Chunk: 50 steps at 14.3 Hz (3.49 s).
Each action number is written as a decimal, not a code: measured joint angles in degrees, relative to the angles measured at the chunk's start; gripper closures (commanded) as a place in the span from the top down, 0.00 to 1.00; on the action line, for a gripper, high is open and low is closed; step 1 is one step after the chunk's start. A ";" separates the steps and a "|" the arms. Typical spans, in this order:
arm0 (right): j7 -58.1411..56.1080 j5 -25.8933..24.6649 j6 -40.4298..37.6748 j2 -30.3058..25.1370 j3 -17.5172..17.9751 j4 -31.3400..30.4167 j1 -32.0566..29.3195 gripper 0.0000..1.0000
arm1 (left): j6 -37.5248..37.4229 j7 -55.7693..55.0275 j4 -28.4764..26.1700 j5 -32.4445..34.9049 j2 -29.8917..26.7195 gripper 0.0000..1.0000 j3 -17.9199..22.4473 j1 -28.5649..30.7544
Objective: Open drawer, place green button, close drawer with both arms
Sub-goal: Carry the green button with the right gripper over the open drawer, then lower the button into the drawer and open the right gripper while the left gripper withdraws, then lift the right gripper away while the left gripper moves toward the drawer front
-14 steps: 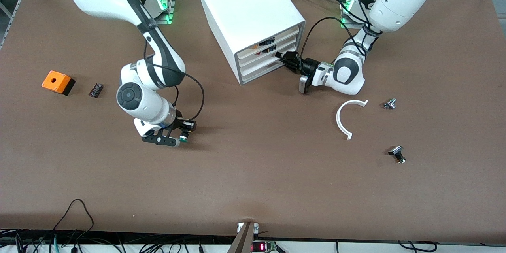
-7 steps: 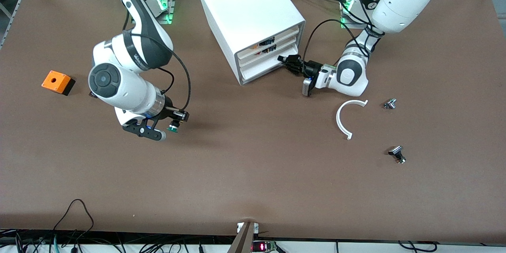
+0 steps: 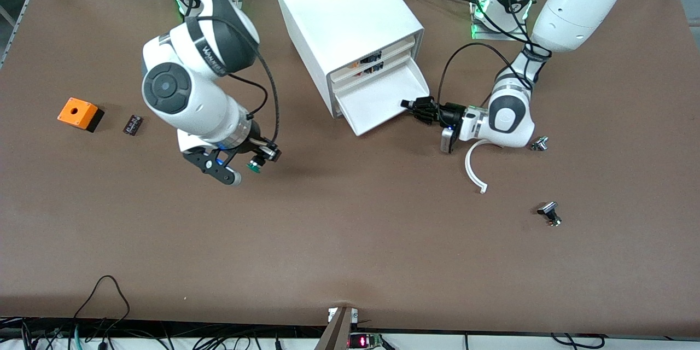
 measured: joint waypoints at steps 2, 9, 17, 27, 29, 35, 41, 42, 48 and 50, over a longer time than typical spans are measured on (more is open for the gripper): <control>7.20 -0.01 -0.29 1.28 -0.01 3.13 3.26 0.00 | -0.46 -0.98 2.14 0.97 0.69 0.00 1.29 0.26; 29.07 -0.03 2.23 7.70 -0.10 14.10 11.42 0.00 | -0.03 -5.04 5.39 2.99 1.64 1.00 2.52 1.25; 47.99 -2.77 13.20 14.95 -0.29 14.96 21.10 0.00 | -4.08 -22.22 11.71 14.19 -2.11 1.00 3.39 5.53; 58.25 -5.45 17.41 22.48 -0.48 14.75 25.90 0.00 | -20.34 -54.96 27.73 39.98 -9.28 1.00 3.63 8.55; 59.09 -6.72 18.00 23.67 -0.50 14.51 26.36 0.00 | -24.47 -61.62 32.64 43.50 -9.63 1.00 3.61 8.54; 60.42 -7.35 19.77 24.26 -0.64 13.34 26.87 1.00 | -30.17 -77.68 43.03 49.44 -10.16 1.00 2.88 7.44; 59.09 -7.35 18.48 17.48 -1.80 14.41 21.08 1.00 | -34.08 -80.11 52.95 65.84 -10.26 1.00 2.50 2.78; 57.12 -7.35 18.41 15.88 -1.74 14.45 19.14 1.00 | -34.34 -80.36 53.87 66.57 -10.26 1.00 2.52 2.18; 37.27 0.47 12.65 9.14 -1.56 14.45 9.11 1.00 | -29.00 -80.58 52.42 66.66 -9.53 1.00 3.06 2.72; 29.21 3.45 10.12 7.46 -1.61 14.43 6.41 1.00 | -22.39 -81.38 48.42 66.66 -9.80 1.00 2.77 2.50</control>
